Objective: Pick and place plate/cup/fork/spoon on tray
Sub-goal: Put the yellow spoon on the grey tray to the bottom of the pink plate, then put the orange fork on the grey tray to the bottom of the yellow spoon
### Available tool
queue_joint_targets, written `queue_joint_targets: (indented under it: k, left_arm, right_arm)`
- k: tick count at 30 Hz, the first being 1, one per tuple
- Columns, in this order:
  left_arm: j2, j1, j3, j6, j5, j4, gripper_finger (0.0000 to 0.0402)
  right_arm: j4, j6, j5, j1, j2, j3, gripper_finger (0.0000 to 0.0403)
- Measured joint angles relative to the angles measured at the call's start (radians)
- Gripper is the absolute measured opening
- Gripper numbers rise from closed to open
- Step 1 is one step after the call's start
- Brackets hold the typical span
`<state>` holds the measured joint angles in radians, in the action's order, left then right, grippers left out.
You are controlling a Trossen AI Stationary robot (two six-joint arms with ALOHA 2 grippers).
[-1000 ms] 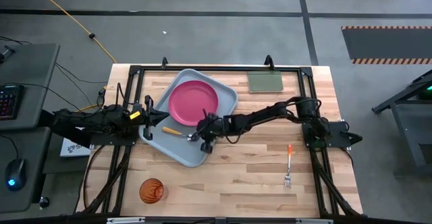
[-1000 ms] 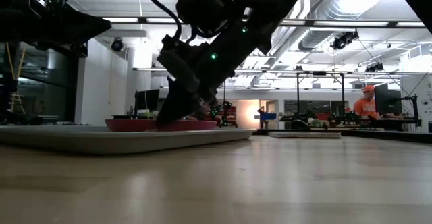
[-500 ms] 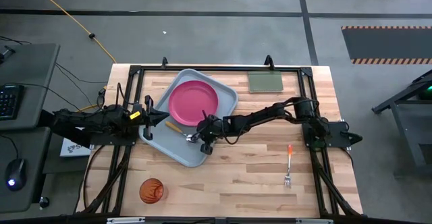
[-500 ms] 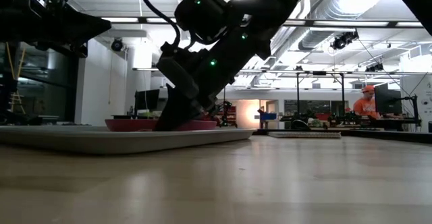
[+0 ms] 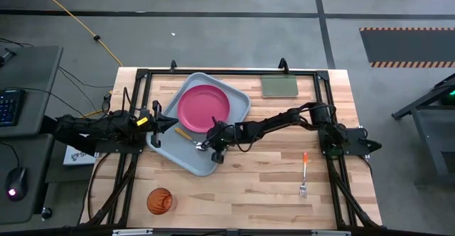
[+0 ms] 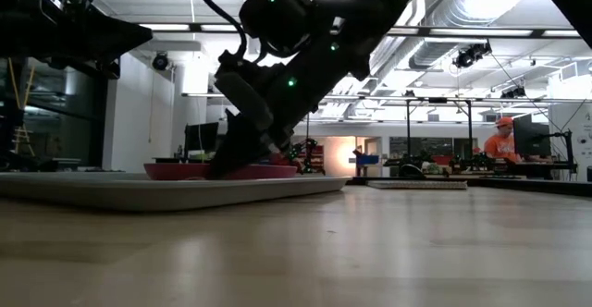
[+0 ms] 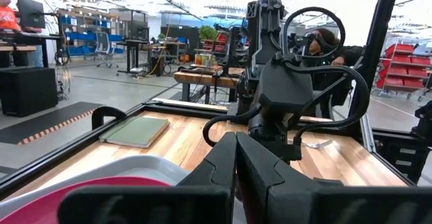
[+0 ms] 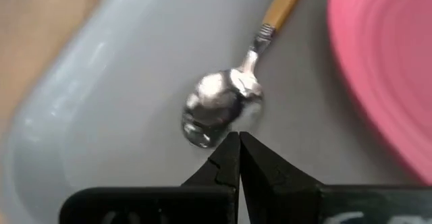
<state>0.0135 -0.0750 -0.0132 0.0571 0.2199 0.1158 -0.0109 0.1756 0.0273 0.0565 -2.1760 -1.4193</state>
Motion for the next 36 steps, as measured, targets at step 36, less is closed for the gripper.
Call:
queue_joint_targets:
  k: [36]
  left_arm:
    - [0.000, 0.000, 0.000, 0.001, 0.000, -0.007, 0.0003]
  right_arm:
    - [0.771, 1.602, -0.050, 0.508, 0.844, 0.731, 0.0049]
